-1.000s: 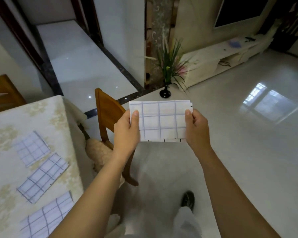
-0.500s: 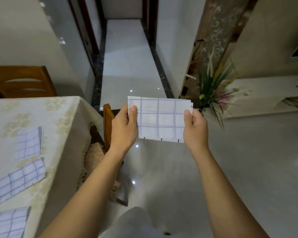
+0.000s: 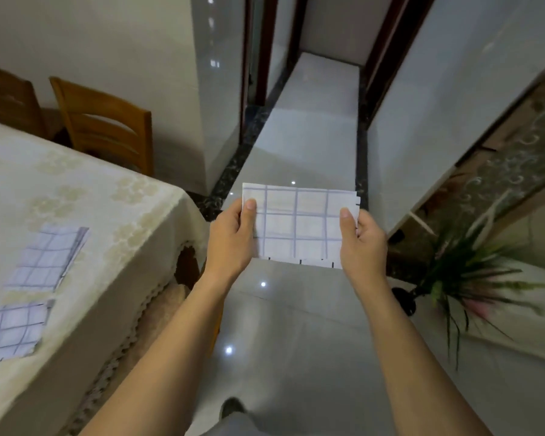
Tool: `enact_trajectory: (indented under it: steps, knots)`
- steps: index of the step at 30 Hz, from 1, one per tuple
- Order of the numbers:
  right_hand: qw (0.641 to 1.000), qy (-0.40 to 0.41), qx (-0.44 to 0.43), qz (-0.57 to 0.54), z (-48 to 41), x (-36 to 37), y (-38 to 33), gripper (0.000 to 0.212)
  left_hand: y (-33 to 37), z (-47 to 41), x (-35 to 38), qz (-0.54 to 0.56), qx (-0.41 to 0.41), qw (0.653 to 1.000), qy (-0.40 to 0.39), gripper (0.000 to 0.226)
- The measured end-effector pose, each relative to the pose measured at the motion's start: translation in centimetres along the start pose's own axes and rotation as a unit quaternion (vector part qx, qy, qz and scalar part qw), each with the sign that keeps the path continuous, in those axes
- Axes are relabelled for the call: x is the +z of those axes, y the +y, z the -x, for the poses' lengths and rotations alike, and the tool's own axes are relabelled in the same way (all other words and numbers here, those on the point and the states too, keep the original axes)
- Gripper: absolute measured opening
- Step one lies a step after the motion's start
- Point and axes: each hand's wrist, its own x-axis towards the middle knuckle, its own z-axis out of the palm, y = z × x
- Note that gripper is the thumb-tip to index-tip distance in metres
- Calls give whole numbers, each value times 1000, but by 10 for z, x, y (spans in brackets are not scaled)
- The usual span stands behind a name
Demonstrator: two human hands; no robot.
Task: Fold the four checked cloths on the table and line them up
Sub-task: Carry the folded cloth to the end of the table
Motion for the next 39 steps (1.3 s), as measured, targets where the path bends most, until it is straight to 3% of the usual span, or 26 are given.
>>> enact_trajectory:
  steps: [4,12,22,26,31,39]
  knots:
    - [999,-36,2,-29,-41,39,11,22,-12,-34,-6,-5,-22,999,46,34]
    - [973,-215,-24,-79,-156,136,28,19,-55,-104,-7,-58,-101,977,181,35]
    - [915,-381,-114,-62,-293,220,12,25,-54,-182,13,-131,-172,913,345,39]
    - [876,-453,-150,-69,-298,275,-9,31,-64,-175,-6,-140,-195,877,416,42]
    - [817,-544,-172,-78,-265,349,-25,24,-95,-163,-56,-138,-212,834,491,45]
    - [767,-606,-197,-72,-250,448,-55,42,-126,-179,-118,-134,-219,805,535,42]
